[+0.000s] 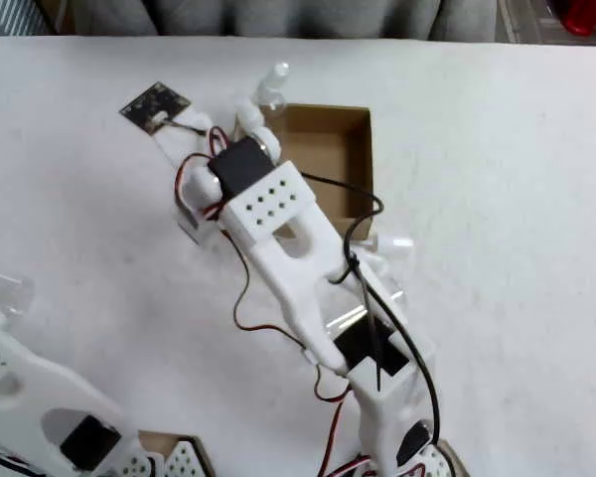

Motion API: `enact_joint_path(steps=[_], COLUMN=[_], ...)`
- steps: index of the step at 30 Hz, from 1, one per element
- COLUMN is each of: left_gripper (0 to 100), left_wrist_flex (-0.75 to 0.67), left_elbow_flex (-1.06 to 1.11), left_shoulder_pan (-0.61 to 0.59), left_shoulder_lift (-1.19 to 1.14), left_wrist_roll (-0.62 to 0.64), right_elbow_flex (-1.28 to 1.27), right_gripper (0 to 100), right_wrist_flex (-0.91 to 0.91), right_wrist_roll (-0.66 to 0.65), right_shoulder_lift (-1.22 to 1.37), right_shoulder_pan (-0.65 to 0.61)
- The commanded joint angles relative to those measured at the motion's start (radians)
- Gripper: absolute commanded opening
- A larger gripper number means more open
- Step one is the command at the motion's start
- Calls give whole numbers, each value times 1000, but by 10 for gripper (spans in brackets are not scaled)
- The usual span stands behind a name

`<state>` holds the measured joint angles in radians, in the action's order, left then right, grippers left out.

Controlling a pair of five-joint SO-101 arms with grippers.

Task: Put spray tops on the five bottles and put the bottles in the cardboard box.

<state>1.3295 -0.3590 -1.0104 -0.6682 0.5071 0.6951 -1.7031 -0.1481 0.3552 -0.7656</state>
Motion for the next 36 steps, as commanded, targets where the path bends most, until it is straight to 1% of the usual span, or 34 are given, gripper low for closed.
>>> enact_joint_path(steps=[1,3,4,5,7,8,9,10,12,13,15,19,22,25,29,33,36], left_gripper=[207,198,175,134,23,12,41,44,15,23,20,20,20,20,20,20,20], left_wrist_flex=[15,17,15,11,-6,-11,-12,-12,-12,-11,11,123,189,244,302,348,390], left_elbow_flex=[-89,-103,-107,-109,-109,-109,-109,-109,-109,-109,-107,-107,-101,-100,-100,-100,-100], left_shoulder_pan=[-5,-2,1,1,2,2,10,18,30,39,58,130,186,259,367,481,559], left_shoulder_lift=[-13,-33,-38,-42,-42,-41,-39,-39,-38,-31,-8,67,124,157,165,165,171], left_wrist_roll=[17,15,14,14,12,12,12,12,11,8,-41,-143,-233,-328,-425,-457,-457], right_elbow_flex=[9,9,9,9,18,18,11,8,-3,-9,-37,-140,-239,-348,-505,-660,-792], right_gripper=[15,15,15,15,15,15,15,15,15,15,15,15,15,15,15,15,15], right_wrist_flex=[-7,-2,-2,-2,-8,-10,-13,-15,-16,-16,-16,-16,-16,-16,-10,12,77], right_wrist_roll=[-15,-15,-15,-15,-15,-15,-15,-15,-15,-15,-20,-103,-115,-166,-219,-296,-362], right_shoulder_lift=[-51,-53,-56,-59,-62,-70,-82,-99,-134,-159,-216,-354,-470,-576,-704,-812,-874], right_shoulder_pan=[8,8,10,12,13,13,15,21,35,41,65,130,206,298,449,636,800])
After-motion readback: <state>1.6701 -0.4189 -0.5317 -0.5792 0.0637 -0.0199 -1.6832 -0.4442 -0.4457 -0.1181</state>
